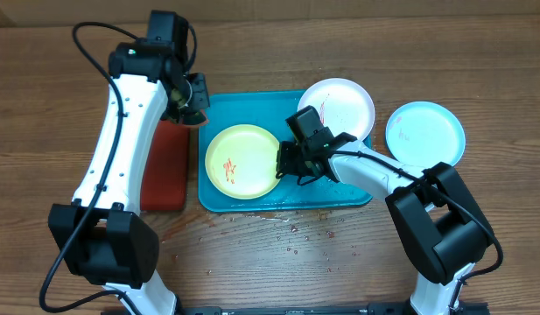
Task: Clean dirty plates on tray and stack at the side
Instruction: 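Lower the sponge in the left gripper onto the yellow plate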
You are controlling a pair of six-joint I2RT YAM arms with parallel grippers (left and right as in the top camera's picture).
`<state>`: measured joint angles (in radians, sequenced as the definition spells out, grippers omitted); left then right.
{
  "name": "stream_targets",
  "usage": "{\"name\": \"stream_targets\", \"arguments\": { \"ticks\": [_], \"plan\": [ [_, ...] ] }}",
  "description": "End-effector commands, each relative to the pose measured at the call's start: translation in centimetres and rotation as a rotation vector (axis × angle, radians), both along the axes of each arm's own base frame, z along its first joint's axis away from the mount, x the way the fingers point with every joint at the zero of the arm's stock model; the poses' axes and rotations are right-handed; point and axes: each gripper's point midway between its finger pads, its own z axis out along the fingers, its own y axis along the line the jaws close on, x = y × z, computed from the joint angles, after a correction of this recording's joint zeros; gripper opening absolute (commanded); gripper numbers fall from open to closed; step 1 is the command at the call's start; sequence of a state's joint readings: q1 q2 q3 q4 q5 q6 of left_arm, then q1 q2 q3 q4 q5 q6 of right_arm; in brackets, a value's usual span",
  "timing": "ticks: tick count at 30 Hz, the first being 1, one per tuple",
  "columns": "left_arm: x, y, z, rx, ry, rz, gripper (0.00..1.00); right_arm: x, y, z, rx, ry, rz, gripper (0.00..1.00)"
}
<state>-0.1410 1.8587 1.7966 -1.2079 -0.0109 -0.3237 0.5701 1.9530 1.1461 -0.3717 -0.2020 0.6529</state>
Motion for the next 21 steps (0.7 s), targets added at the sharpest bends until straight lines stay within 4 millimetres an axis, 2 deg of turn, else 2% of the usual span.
{"name": "stream_targets", "arguments": {
  "ticks": [1, 9, 13, 18, 21],
  "plan": [
    [-0.5, -1.2, -1.0, -0.014, 0.017, -0.010, 0.04, -0.5, -0.7, -0.9, -0.022, 0.067, -0.121, 0.04],
    [-1.7, -2.9, -6.5, -0.002, 0.071, -0.064, 0.04, -1.2, -1.3, -1.3, -0.047, 0.101, -0.122, 0.04],
    [-2.3, -3.7, -8.8, 0.017, 0.078, -0.149, 0.04, -1.3, -1.3, -1.3, -0.048, 0.102, -0.122, 0.04],
    [-2.5, -5.0, -10.2, 0.038, 0.058, -0.250, 0.04, -1.1, -1.2, -1.3, -0.045, 0.097, -0.122, 0.04],
    [-2.8, -5.1, -11.1, 0.067, 0.059, -0.266, 0.04, -1.1, -1.2, -1.3, -0.048, 0.091, -0.107, 0.04]
  ]
}}
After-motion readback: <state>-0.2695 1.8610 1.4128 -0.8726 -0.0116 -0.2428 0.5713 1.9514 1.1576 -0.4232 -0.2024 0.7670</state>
